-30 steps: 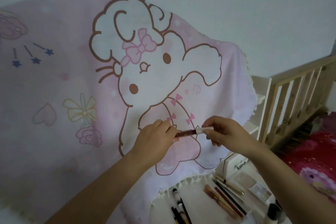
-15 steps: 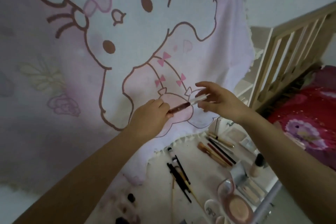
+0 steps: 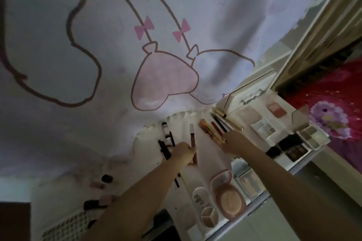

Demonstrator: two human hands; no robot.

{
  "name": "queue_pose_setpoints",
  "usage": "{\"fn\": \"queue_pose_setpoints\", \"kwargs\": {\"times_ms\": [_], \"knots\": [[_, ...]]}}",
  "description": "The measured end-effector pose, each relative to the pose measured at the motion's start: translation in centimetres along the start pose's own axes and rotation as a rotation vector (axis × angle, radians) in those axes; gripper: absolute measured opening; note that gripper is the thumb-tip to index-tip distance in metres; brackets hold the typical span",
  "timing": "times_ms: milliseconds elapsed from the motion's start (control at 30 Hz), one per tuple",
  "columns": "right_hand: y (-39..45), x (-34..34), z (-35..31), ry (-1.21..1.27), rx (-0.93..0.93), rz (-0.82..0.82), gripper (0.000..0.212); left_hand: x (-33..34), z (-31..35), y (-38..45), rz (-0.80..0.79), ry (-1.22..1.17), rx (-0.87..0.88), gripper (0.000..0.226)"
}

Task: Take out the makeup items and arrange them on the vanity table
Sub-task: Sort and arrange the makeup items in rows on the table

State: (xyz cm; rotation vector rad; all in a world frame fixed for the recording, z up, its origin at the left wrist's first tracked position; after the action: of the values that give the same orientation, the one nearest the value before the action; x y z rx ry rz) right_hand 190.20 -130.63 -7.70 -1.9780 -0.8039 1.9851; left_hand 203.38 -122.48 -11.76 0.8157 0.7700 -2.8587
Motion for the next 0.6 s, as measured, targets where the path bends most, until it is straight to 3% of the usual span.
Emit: {"fn": "queue_pose_setpoints", "kwargs": {"times_ms": [67, 267, 433, 600], "knots": [[1.5, 1.0, -0.1, -0.083, -0.053, -0.023, 0.025, 1.4, -0.4, 1.1, 0.042, -0.014, -0.041, 0.042], [5.2, 2.8, 0.6, -0.128, -0.052, -0.036, 0.039, 4.4, -0.6, 3.6, 0.105, -0.041, -0.105, 0.040], [6.5, 2.8, 1.0, -0.150, -0.090, 0.023, 0.038, 5.5, -0.1, 3.9, 0.068, -0.147, -0.112, 0.040], [6.4, 1.9, 0.2, -0.164, -0.098, 0.084, 0.037, 2.5, 0.1, 2.1, 0.085, 0.200, 0.107, 0.026]]}}
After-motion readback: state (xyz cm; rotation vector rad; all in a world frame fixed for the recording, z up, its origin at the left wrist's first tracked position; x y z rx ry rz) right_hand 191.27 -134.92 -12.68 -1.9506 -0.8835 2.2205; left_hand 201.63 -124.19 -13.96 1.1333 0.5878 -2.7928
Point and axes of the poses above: each hand's wrist, its own y-axis towards the middle knuckle, its own x-axis out of the palm, z = x × y, the point moved 6 cm from there along y, towards the middle knuckle, and after that the axes turned 15 degrees about x, right-handed, at the moved point
